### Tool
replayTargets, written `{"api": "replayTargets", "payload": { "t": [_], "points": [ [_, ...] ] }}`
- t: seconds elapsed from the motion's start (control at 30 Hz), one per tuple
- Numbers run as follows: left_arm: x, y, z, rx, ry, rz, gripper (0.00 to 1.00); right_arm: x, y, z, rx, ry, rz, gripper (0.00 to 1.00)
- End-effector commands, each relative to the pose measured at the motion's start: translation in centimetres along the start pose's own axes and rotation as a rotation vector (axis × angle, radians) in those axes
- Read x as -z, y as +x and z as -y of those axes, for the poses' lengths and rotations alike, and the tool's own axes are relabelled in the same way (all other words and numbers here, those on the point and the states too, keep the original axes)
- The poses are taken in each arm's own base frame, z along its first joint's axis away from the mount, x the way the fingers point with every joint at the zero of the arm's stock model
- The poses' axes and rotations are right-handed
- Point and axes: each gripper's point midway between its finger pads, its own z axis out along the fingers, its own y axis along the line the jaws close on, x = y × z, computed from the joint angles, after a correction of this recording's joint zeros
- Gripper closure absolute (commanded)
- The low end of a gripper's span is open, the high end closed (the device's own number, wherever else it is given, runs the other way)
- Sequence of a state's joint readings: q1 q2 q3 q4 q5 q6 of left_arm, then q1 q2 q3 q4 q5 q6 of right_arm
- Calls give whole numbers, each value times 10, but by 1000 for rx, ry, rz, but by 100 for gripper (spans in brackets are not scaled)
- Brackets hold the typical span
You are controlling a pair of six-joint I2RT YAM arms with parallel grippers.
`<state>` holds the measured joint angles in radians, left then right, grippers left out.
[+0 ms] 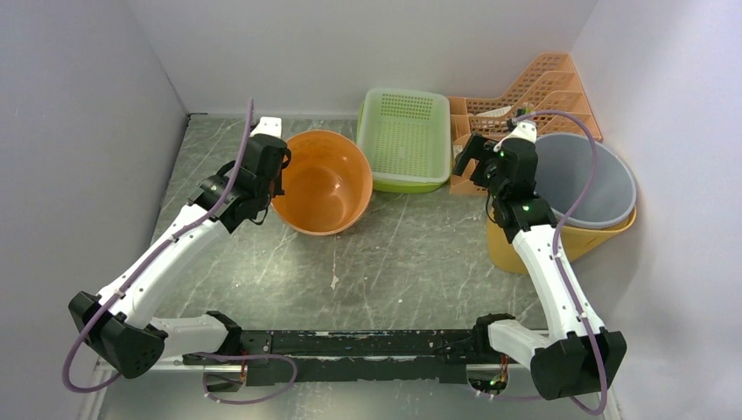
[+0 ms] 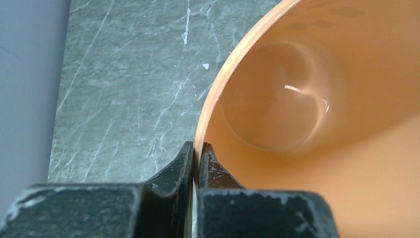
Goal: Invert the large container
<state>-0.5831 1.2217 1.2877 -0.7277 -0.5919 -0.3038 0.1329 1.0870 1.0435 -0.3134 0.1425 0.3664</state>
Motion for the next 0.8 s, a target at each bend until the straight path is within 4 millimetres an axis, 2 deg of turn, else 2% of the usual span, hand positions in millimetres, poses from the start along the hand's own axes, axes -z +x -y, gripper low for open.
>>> {"api": "replayTargets", "payload": {
  "t": [0.0,0.1,0.2,0.33,0.43,0.5,0.6,0.77],
  "points": [
    [-8,-4,5,23,26,18,93,6,-2,6,4,22,10,5],
    [-10,-6,1,16,18,28,68,5,-1,7,9,29,6,5],
    [-12,-13,-1,10,21,40,57,3,1,8,11,30,1,5],
    [-9,-27,1,-11,43,64,21,2,2,7,11,29,-2,5],
    [-4,-37,1,-21,61,97,6,1,3,8,13,33,-3,5],
    [2,-46,-1,-34,74,136,1,0,3,8,13,31,-4,5],
    [14,-60,-1,-55,113,207,0,-3,5,7,12,29,-10,5],
    [36,-89,17,-105,267,361,2,-5,8,5,5,18,-15,5]
  ]
}}
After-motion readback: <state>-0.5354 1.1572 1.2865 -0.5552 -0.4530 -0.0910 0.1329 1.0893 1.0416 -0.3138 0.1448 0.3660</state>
